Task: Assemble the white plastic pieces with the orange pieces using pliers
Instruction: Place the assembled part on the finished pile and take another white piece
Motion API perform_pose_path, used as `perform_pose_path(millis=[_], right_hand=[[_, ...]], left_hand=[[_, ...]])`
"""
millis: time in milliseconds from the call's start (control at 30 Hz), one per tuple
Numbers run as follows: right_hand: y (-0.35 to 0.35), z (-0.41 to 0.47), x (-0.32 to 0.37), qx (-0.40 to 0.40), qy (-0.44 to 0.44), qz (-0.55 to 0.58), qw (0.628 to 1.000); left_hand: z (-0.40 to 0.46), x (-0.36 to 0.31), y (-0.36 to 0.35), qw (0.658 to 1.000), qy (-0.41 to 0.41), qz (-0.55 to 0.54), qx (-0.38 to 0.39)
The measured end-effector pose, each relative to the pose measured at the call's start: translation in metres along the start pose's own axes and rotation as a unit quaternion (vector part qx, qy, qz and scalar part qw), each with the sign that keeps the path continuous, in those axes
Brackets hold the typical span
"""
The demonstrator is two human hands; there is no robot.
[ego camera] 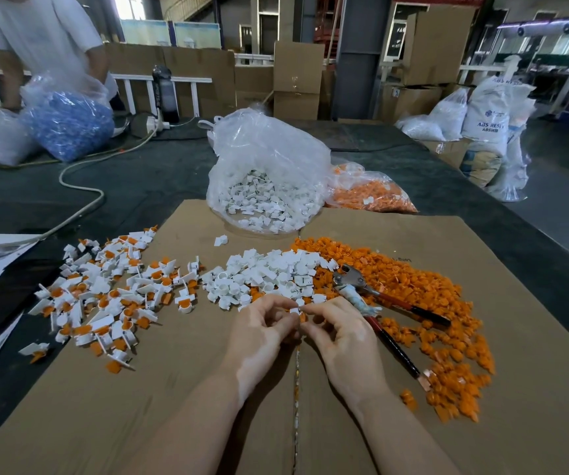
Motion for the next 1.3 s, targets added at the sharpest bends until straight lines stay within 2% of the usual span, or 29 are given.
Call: perform_pose_path(millis=[167,233,300,367,433,533,667,733,833,967,1133,1300], right_hand=[[0.003,0.000,-0.001,-0.012,0.008,-0.029,0.999],[0.008,0.001,-0.005,-0.047,-0.017,-0.103,0.993],[0.017,0.005,-0.012,-0.054,-0.090,-0.196,0.975],[0.028,0.012,-0.022,0.015,-0.184,-0.296,0.937],[0.037,0.019,-0.030,0.099,-0.238,-0.359,0.897],[0.044,0.026,-0.035,0.164,-0.241,-0.400,0.869],[0.047,0.029,-0.032,0.159,-0.203,-0.449,0.856],[0.050,0.031,-0.029,0.150,-0.187,-0.429,0.871],[0.053,0.032,-0.017,0.160,-0.168,-0.331,0.915],[0.053,0.034,0.003,0.252,-0.168,-0.174,0.937],[0.055,0.028,0.023,0.347,-0.188,0.020,0.919],[0.056,0.025,0.032,0.378,-0.241,0.128,0.885]], left_hand=[[0.002,-0.002,-0.001,1.000,-0.005,0.007,-0.003],[0.003,-0.001,-0.001,1.000,0.008,-0.002,-0.009],[0.004,-0.001,-0.001,1.000,0.016,-0.001,-0.015],[0.005,0.001,-0.001,1.000,0.021,0.012,-0.020],[0.006,0.001,0.000,0.999,0.029,0.011,-0.023],[0.007,0.002,0.000,0.999,0.040,0.007,-0.026],[0.009,0.001,-0.001,0.997,0.057,-0.026,-0.038],[0.009,-0.001,-0.001,0.994,0.068,-0.067,-0.053],[0.011,-0.006,-0.002,0.985,0.087,-0.128,-0.076],[0.016,-0.014,-0.003,0.970,0.105,-0.193,-0.105],[0.021,-0.020,-0.001,0.965,0.104,-0.204,-0.129],[0.021,-0.026,0.003,0.968,0.099,-0.169,-0.155]])
Point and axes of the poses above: each hand's wrist, its own z-axis towards the middle knuckle, its own y-axis out of the back of the hand, x = y × z, the point moved 1 cm from there along z, towards the middle knuckle, and after that the axes turned 14 degrees about -z, right-handed, at the moved point
